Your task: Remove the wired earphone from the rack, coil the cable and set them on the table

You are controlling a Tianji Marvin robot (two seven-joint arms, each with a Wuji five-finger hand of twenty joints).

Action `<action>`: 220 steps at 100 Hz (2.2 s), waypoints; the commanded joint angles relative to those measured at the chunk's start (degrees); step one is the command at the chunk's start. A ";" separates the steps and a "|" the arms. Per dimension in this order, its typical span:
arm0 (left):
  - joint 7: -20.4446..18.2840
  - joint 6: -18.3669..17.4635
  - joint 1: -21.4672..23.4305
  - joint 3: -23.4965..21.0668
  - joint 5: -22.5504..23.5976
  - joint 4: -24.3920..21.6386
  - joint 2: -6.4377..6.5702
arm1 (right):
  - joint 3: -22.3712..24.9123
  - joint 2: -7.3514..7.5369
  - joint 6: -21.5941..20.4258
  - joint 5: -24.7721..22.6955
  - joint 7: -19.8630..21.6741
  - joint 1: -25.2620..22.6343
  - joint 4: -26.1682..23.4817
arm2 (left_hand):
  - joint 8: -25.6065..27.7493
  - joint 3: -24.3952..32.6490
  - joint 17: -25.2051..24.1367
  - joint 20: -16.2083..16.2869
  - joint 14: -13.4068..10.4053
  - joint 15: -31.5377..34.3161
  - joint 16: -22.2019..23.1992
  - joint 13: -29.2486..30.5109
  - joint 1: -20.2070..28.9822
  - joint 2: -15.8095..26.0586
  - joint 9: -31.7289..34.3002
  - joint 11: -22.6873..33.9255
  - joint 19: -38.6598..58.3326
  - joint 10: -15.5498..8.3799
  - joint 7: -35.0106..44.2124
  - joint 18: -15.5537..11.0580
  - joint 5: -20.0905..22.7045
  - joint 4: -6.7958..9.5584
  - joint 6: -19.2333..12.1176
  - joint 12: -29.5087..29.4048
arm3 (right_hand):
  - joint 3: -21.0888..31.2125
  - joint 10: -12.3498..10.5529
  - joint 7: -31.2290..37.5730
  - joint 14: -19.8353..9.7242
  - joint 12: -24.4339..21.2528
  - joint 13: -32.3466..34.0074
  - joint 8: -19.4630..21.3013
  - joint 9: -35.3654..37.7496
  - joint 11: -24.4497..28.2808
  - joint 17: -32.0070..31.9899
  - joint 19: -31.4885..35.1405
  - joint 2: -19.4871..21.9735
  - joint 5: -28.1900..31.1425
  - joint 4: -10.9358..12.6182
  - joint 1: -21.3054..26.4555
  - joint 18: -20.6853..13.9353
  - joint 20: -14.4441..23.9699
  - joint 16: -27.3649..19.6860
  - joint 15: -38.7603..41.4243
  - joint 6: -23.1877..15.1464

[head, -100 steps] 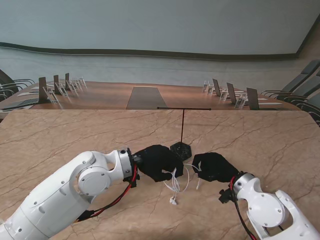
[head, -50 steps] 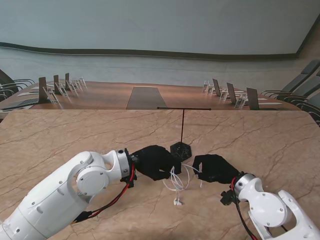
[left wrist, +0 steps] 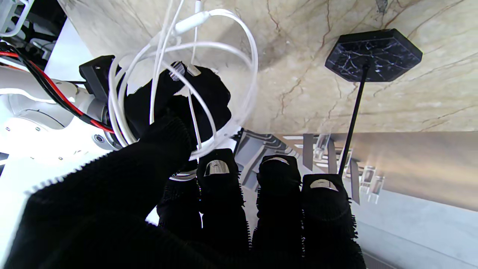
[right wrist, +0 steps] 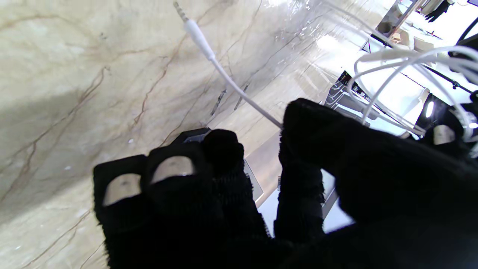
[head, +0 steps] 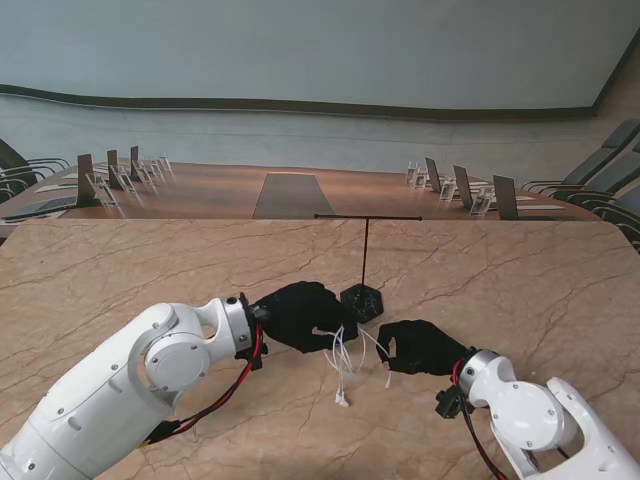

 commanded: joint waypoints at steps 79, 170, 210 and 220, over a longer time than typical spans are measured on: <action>2.44 -1.03 -0.21 2.34 0.76 3.13 -0.49 | 0.76 -1.72 2.65 3.11 -5.49 -0.54 -3.91 | -0.02 -5.59 2.74 1.30 0.19 1.79 0.06 2.61 2.82 8.35 2.98 -0.31 3.02 -1.13 18.02 0.11 -6.89 0.42 3.87 -3.25 | -7.56 10.35 6.75 -0.99 3.89 10.84 13.86 4.28 3.08 16.17 15.29 13.83 0.67 5.89 11.26 -3.01 -14.69 -0.75 10.11 1.02; 2.32 -0.35 0.36 1.89 2.51 3.73 -0.24 | 2.00 -2.15 6.10 8.08 -5.40 -2.20 -9.98 | 2.19 -6.79 1.99 1.50 -0.37 1.41 0.22 1.96 3.93 8.28 2.62 -0.28 2.33 -0.35 17.39 -0.47 -5.79 1.06 2.45 -2.29 | -6.06 10.68 10.16 0.28 3.87 10.79 11.07 8.87 2.05 18.60 18.17 13.06 -0.94 9.19 10.87 -1.85 -12.77 4.34 10.87 4.09; 1.80 -0.40 -0.82 3.19 2.60 4.94 -0.15 | 1.41 -1.80 9.03 10.86 -2.71 -1.59 -11.05 | 2.87 -7.46 2.09 1.41 -0.69 1.33 0.24 1.84 4.21 8.50 2.32 -0.35 2.30 -0.44 16.98 -0.67 -5.91 1.16 2.04 -2.11 | -5.18 10.39 9.48 0.88 3.52 10.69 8.36 12.96 1.59 18.67 19.03 11.66 -2.38 8.82 10.08 -1.09 -8.07 6.79 12.76 4.77; 1.85 -0.02 -0.90 3.57 2.56 5.13 -0.18 | 1.01 -1.85 9.64 11.41 -2.73 -1.29 -11.16 | 2.96 -7.53 2.10 1.39 -0.64 1.33 0.25 1.78 4.28 8.49 2.29 -0.34 2.32 -0.37 16.91 -0.68 -5.84 1.18 2.00 -2.10 | -5.49 10.64 9.63 1.25 3.36 10.69 7.99 13.08 1.33 18.62 18.76 11.91 -2.64 8.58 10.29 -0.57 -8.03 6.75 12.35 5.06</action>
